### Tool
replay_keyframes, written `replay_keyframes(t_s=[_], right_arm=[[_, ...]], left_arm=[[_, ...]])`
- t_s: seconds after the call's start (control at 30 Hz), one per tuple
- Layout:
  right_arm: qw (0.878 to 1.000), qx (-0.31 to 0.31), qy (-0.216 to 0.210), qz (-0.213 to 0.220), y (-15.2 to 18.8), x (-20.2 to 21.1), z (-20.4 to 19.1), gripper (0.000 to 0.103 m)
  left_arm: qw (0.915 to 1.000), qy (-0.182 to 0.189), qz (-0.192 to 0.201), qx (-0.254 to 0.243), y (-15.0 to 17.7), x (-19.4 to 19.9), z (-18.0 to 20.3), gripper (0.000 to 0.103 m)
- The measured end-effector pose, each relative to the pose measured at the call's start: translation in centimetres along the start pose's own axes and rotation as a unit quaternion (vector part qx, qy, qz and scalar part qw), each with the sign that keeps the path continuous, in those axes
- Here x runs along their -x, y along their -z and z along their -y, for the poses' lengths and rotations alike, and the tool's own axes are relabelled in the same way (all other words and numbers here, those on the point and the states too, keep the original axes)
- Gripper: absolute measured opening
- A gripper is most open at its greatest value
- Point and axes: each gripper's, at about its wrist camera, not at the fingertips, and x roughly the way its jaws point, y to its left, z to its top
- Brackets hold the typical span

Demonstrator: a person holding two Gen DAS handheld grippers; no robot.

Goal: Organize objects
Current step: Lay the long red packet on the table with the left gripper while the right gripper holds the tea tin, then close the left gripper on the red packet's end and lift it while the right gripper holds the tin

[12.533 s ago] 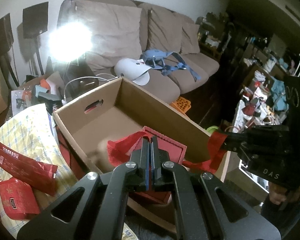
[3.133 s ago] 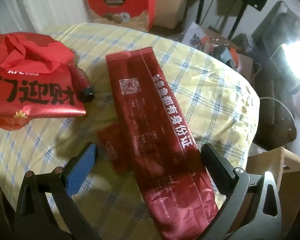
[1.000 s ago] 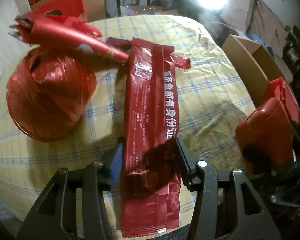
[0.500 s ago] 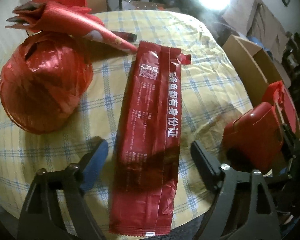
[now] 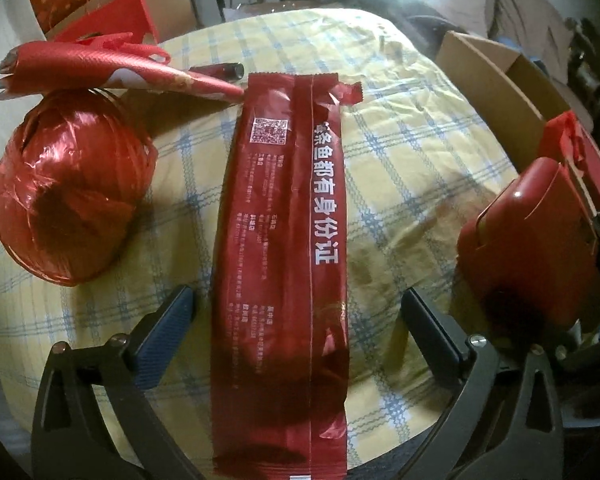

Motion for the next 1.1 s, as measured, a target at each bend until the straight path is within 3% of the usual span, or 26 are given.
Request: replay_keyframes(t_s=[0.17,0.33,0.63,0.9,0.97,1.07,1.1], right_arm=[[1.0,0.013,0.01,0.003,-0.5,0.2,-0.1,0.091],[1.0,0.019,0.016,0.008,-1.3,-0.4,-0.3,0.092],[1.0,-0.009,-0.003,-0.014,-1.6,-1.9,0.1,0.09],[1.0,-0.018,0.016,-0.015,-1.2,-2.2,-0.2,0.085],[0.999,-0.015,0.024,-0.015,-1.1,-2.3,-0.4,0.085],[0.999,-0.015,0.027,-0.015,-1.1,-2.2,-0.4,0.084],[0.999,-0.015,0.028,-0.015,-1.1,-2.2,-0.4,0.084]], left_arm=[[0.9998,-0.001,-0.018,0.001,-1.3,-0.4,-0.3,0.103],[0.9997,-0.008,-0.002,0.024,-2.3,-0.9,-0.9,0.103],[0.9994,-0.01,0.027,0.022,-1.8,-1.0,-0.7,0.103],[0.9988,-0.009,0.042,0.022,-1.2,-0.7,-0.9,0.103],[0.9986,-0.01,0.047,0.02,-0.9,-0.5,-0.8,0.1],[0.9979,-0.008,0.062,0.017,-0.4,0.3,-0.9,0.076],[0.9977,-0.008,0.065,0.018,-0.2,0.5,-1.0,0.062]])
